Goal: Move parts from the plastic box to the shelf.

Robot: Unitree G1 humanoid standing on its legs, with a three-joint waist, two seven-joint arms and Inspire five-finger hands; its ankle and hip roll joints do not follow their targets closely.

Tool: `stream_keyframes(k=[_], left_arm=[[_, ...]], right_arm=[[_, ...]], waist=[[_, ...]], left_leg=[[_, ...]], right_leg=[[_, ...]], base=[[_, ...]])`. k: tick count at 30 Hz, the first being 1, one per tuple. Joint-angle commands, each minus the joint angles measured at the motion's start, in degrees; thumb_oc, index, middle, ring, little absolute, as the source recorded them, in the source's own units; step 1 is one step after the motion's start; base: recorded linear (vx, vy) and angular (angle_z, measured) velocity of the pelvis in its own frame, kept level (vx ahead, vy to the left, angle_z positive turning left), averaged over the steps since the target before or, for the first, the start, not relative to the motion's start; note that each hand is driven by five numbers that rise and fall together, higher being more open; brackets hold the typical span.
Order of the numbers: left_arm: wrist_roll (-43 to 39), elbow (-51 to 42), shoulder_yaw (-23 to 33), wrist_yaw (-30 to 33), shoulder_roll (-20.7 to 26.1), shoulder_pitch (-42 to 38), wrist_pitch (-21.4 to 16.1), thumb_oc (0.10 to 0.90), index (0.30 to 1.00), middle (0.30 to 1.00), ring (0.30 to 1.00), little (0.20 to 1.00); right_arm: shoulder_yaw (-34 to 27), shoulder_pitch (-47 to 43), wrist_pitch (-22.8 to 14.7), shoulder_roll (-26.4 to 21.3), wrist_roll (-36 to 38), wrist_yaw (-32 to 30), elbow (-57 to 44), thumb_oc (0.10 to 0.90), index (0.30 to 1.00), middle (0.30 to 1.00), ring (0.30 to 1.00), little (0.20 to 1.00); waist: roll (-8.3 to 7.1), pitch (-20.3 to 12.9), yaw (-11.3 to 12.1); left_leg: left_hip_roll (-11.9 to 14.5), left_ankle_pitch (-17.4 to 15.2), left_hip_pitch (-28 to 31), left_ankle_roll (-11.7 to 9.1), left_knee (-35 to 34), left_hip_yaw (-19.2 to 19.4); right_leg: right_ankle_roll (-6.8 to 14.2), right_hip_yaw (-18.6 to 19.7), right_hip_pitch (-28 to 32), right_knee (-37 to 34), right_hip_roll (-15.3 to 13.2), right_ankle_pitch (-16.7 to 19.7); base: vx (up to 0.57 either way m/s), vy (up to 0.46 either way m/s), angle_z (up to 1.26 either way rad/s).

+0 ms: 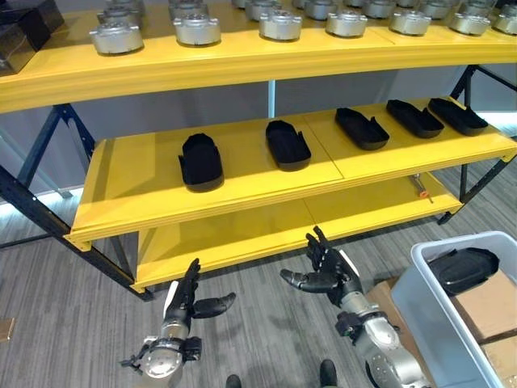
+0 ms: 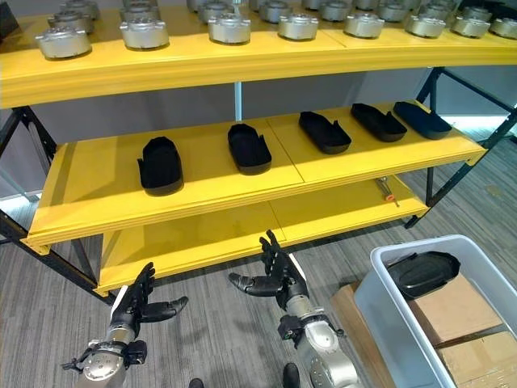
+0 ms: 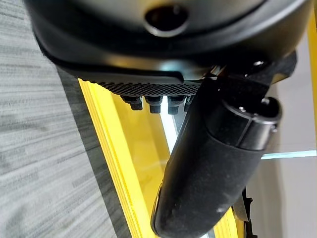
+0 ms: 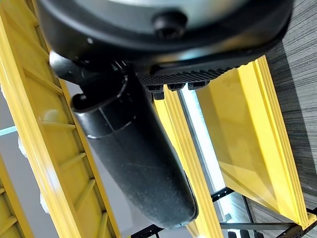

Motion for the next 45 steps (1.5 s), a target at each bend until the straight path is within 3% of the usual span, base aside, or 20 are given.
stream_keyframes(k=[1, 8, 14, 15, 16, 17, 19, 23, 29, 31, 35, 37, 39, 40, 42, 44, 45], left_arm=[[2.14, -4.26, 2.76, 1.96, 1.74, -5.94, -7.31, 0.9, 1.0, 1.0, 1.0, 1.0], [1.79, -2.99, 1.65, 2.28, 1.95, -8.52, -7.27, 0.9, 1.0, 1.0, 1.0, 1.0], [1.12, -2.42, 1.09, 2.67, 1.48, -8.61, -7.25, 0.9, 1.0, 1.0, 1.0, 1.0], [0.58, -2.37, 1.05, 2.73, 1.28, -8.51, -7.39, 0.9, 1.0, 1.0, 1.0, 1.0], [-0.04, -2.59, 1.08, 2.83, 1.11, -8.39, -7.39, 0.9, 1.0, 1.0, 1.0, 1.0], [-0.97, -3.22, 1.54, 2.62, 0.89, -7.63, -7.53, 0.9, 1.0, 1.0, 1.0, 1.0], [-1.15, -3.95, 1.77, 2.08, 0.84, -6.89, -7.37, 0.9, 1.0, 1.0, 1.0, 1.0], [-1.04, -3.63, 1.76, 0.6, 0.88, -5.29, -6.95, 0.9, 1.0, 1.0, 1.0, 1.0], [-1.63, -4.23, 1.0, -2.07, 0.31, -3.2, -6.79, 0.9, 1.0, 1.0, 1.0, 1.0], [-1.89, -4.28, 1.02, -2.39, 0.05, -2.82, -6.83, 0.9, 1.0, 1.0, 1.0, 1.0], [-1.43, -3.79, 0.1, -2.47, -0.58, -2.81, -6.9, 0.9, 1.0, 1.0, 1.0, 1.0], [-1.07, -3.25, -0.64, -2.55, -0.63, -3.99, -7.04, 0.9, 1.0, 1.0, 1.0, 1.0], [-0.95, -3.35, -0.87, -2.16, -0.89, -5.59, -7.31, 0.9, 1.0, 1.0, 1.0, 1.0], [-1.11, -3.52, -0.84, -1.83, -1.0, -6.34, -7.5, 0.9, 1.0, 1.0, 1.0, 1.0], [-1.87, -3.51, -2.08, -1.79, -1.54, -7.24, -7.35, 0.9, 1.0, 1.0, 1.0, 1.0], [-2.41, -4.18, -2.91, -2.28, -1.37, -7.23, -7.04, 0.9, 1.0, 1.0, 1.0, 1.0], [-2.64, -4.63, -2.68, -2.14, -1.31, -6.79, -7.04, 0.9, 1.0, 1.0, 1.0, 1.0]], right_arm=[[-2.67, -6.86, -5.87, -0.32, -0.57, 0.48, -4.67, 0.9, 1.0, 1.0, 1.0, 1.0], [-2.23, -6.35, -6.29, 0.33, -0.58, 0.22, -4.67, 0.9, 1.0, 1.0, 1.0, 1.0], [-2.82, -6.51, -6.87, -0.67, -1.99, -0.77, -5.13, 0.9, 1.0, 1.0, 1.0, 1.0], [-2.83, -6.62, -6.93, -0.76, -2.14, -0.94, -5.04, 0.9, 1.0, 1.0, 1.0, 1.0], [-2.59, -7.18, -7.01, -0.81, -2.42, -1.18, -4.89, 0.9, 1.0, 1.0, 1.0, 1.0], [-2.17, -7.95, -7.19, -0.93, -2.52, -1.53, -4.72, 0.9, 1.0, 1.0, 1.0, 1.0], [-2.31, -8.44, -7.26, -1.19, -2.62, -1.82, -4.61, 0.9, 1.0, 1.0, 1.0, 1.0], [-3.24, -7.75, -7.29, -1.88, -2.7, -1.93, -6.08, 0.9, 1.0, 1.0, 1.0, 1.0], [-7.69, -4.55, -8.51, -4.24, -3.04, -2.9, -8.29, 0.9, 1.0, 1.0, 1.0, 1.0], [-8.09, -4.13, -8.57, -4.61, -3.2, -2.95, -8.66, 0.9, 1.0, 1.0, 1.0, 1.0], [-10.11, -2.36, -10.04, -5.04, -2.68, -3.66, -9.71, 0.9, 1.0, 1.0, 1.0, 1.0], [-11.01, -1.09, -10.67, -5.48, -2.95, -3.95, -10.44, 0.9, 1.0, 1.0, 1.0, 1.0], [-12.38, -0.12, -11.51, -5.98, -2.38, -4.31, -11.39, 0.9, 1.0, 1.0, 1.0, 1.0], [-12.76, -0.22, -11.95, -6.75, -1.98, -4.43, -12.13, 0.9, 1.0, 1.0, 1.0, 1.0], [-13.15, -1.09, -12.21, -7.75, -1.78, -4.96, -11.88, 0.9, 1.0, 1.0, 1.0, 1.0], [-12.52, -3.2, -12.14, -8.14, -2.51, -5.84, -11.09, 0.9, 1.0, 1.0, 1.0, 1.0], [-11.58, -4.65, -12.27, -8.09, -2.65, -5.9, -10.83, 0.9, 1.0, 1.0, 1.0, 1.0]], waist=[[0.76, 2.0, 1.38], [0.04, 2.96, 1.47], [-0.11, 3.87, 0.96], [-0.04, 4.32, 1.18], [0.28, 5.07, 1.96], [0.92, 5.65, 2.86], [0.33, 5.38, 3.16], [-0.05, 4.57, 2.19], [1.96, 3.56, -1.18], [2.35, 3.52, -1.42], [4.4, 2.98, -3.37], [5.43, 3.05, -4.22], [5.72, 3.65, -5.1], [5.21, 4.77, -4.8], [4.22, 6.97, -3.51], [2.8, 8.76, -1.29], [2.55, 9.31, -0.04]], left_leg=[[-3.66, -6.38, -2.57, 5.57, 4.62, -3.02], [-3.25, -6.13, -4.54, 5.19, 5.88, -3.66], [-1.41, -6.83, -3.97, 4.67, 7.25, -0.75], [-0.85, -7.01, -3.75, 4.56, 7.66, 0.04], [0.16, -7.3, -3.28, 4.27, 8.09, 1.36], [2.47, -7.67, -2.42, 3.49, 8.52, 4.25], [4.08, -7.87, -1.7, 2.63, 8.85, 7.62], [6.31, -7.46, -1.02, 1.32, 9.45, 9.35], [11.91, -4.93, 1.51, -1.98, 7.69, 10.94], [12.42, -4.49, 2.01, -2.33, 7.12, 11.21], [15.81, -0.36, 3.35, -4.53, 3.5, 13.06], [17.5, 2.04, 2.91, -5.38, 2.78, 12.21], [19.27, 3.44, 1.26, -5.62, 6.7, 10.73], [19.52, 3.69, -1.47, -4.81, 15.45, 6.54], [15.97, 4.63, -7.49, -3.9, 26.26, -0.44], [8.32, 2.37, -14.68, -1.97, 25.61, -8.36], [6.64, 1.95, -16.38, -1.74, 22.31, -12.22]], right_leg=[[4.72, -1.28, 2.2, 3.74, -3.75, 5.17], [4.17, -4.08, 2.1, 3.41, -3.96, 6.54], [4.07, -4.45, 0.73, 3.37, -2.82, 5.35], [4.09, -5.7, 0.17, 4.11, -2.89, 5.43], [4.05, -9.61, -0.12, 5.08, -3.8, 5.41], [3.78, -17.39, 0.16, 5.86, -6.06, 5.15], [3.84, -22.38, 0.94, 4.83, -7.07, 5.27], [2.93, -18.9, 0.62, 3.77, -4.38, 2.22], [0.85, -17.2, 0.95, 3.5, 1.21, -2.35], [0.64, -16.92, 0.98, 3.46, 1.87, -2.65], [-0.75, -14.73, -0.35, 3.94, 5.9, -4.99], [-2.31, -13.51, -1.3, 5.62, 7.84, -7.01], [-4.35, -11.55, -2.06, 7.76, 10.07, -9.04], [-6.46, -9.71, -1.38, 7.95, 11.97, -10.26], [-7.94, -8.42, 0.18, 7.77, 12.63, -10.92], [-8.05, -6.34, 0.72, 7.28, 12.58, -11.11], [-7.5, -4.5, 0.97, 7.18, 13.17, -11.26]], base=[[-0.03, 0.1, 0.06], [-0.02, 0.003, 0.06], [0.0, -0.023, -0.05], [-0.04, -0.067, -0.54], [-0.09, -0.126, -0.8], [-0.11, -0.136, -0.88], [-0.07, -0.148, -1.88], [0.05, -0.182, -0.91], [0.06, -0.193, -0.44], [0.04, -0.106, -0.21], [0.06, -0.187, -0.25], [0.05, -0.256, -0.21], [0.05, -0.32, 0.0], [0.03, -0.336, -0.08], [0.01, -0.276, -0.51], [0.08, -0.053, -0.37], [0.14, 0.037, -0.21]])
